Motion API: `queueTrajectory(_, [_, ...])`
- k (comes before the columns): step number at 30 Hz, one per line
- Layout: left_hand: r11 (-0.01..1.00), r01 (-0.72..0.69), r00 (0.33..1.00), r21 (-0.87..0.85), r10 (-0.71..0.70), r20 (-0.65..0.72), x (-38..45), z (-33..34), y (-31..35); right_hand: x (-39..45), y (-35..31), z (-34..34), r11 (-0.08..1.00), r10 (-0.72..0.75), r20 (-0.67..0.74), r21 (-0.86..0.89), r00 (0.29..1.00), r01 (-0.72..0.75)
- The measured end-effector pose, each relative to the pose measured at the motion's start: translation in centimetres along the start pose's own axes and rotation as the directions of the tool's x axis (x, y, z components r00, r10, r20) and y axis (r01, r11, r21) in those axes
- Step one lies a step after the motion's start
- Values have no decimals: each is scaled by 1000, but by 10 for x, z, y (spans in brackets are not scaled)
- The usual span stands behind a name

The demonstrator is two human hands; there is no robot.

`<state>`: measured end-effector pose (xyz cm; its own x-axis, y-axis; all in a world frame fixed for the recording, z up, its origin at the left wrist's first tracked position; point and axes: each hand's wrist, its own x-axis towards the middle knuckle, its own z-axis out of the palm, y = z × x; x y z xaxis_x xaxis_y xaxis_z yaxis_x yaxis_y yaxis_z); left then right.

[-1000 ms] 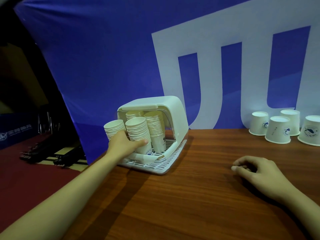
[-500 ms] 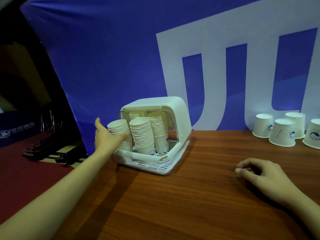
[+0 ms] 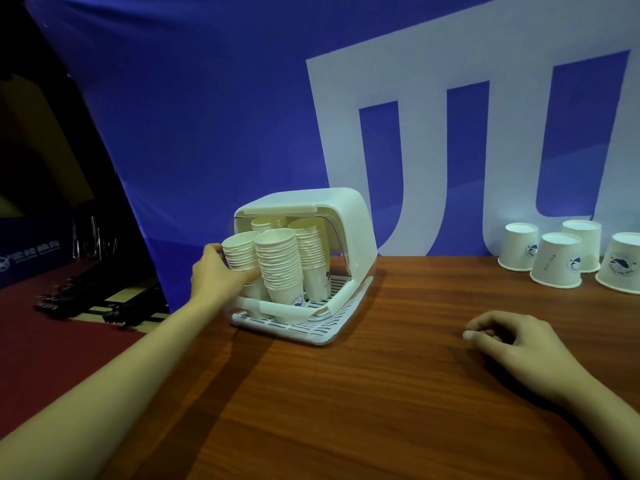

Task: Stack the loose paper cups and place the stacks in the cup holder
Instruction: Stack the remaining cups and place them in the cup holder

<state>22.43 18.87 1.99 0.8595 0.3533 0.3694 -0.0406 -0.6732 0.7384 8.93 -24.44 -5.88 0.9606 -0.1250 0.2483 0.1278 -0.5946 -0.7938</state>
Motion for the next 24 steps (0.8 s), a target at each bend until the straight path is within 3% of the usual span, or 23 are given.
queueTrajectory(2, [999, 32, 999, 7, -32, 5, -5, -2, 0, 0, 0, 0, 1000, 2, -4, 0, 1000, -2])
queueTrajectory(3, [1000, -6, 998, 25, 7, -70, -11, -4, 2, 1, 0, 0, 1000, 4, -10, 1, 1000, -4])
queueTrajectory(4, [990, -131, 969, 55, 140, -205, -21, -4, 6, 1, 1, 0, 1000, 7, -14, -1, 1000, -8])
queueTrajectory(5, [939, -330, 874, 93, 341, -346, -38, -2, 13, 1, 1, 1, 1000, 12, -14, -4, 1000, -12])
queueTrajectory(6, [838, -533, 737, 119, 529, -420, -61, 4, 24, 1, 0, 1, 1000, 17, -11, -3, 1000, -17])
queueTrajectory(7, [717, -691, 632, 92, 661, -405, -89, 15, 40, 0, -1, 2, 1000, 28, -6, -6, 1000, -28])
queueTrajectory(8, [606, -795, 578, -9, 753, -315, -120, 29, 59, 1, -2, 2, 999, 42, -6, -11, 999, -42])
queueTrajectory(10, [458, -870, 473, -180, 880, -46, -168, 72, 86, 2, -2, 1, 997, 71, -74, 17, 995, -69])
queueTrajectory(12, [391, -893, 364, -221, 919, 154, -198, 125, 110, 0, 3, -8, 992, 117, -267, 77, 956, -100])
queueTrajectory(14, [460, -852, 381, -249, 872, 306, -210, 173, 136, -1, 13, -20, 977, 207, -479, 139, 853, -160])
queueTrajectory(16, [610, -748, 480, -263, 770, 419, -212, 214, 165, -1, 25, -32, 927, 366, -607, 306, 705, -217])
queueTrajectory(18, [723, -645, 571, -247, 671, 473, -212, 252, 195, 0, 31, -40, 868, 470, -663, 467, 583, -169])
queueTrajectory(21, [770, -601, 645, -213, 625, 440, -202, 297, 237, 2, 32, -41, 874, 454, -678, 466, 578, -140])
queueTrajectory(23, [676, -725, 587, -128, 705, 397, -193, 321, 261, 4, 34, -39, 880, 437, -673, 457, 597, -128])
queueTrajectory(24, [559, -828, 502, -32, 766, 401, -189, 330, 271, 5, 36, -39, 878, 440, -672, 461, 596, -128])
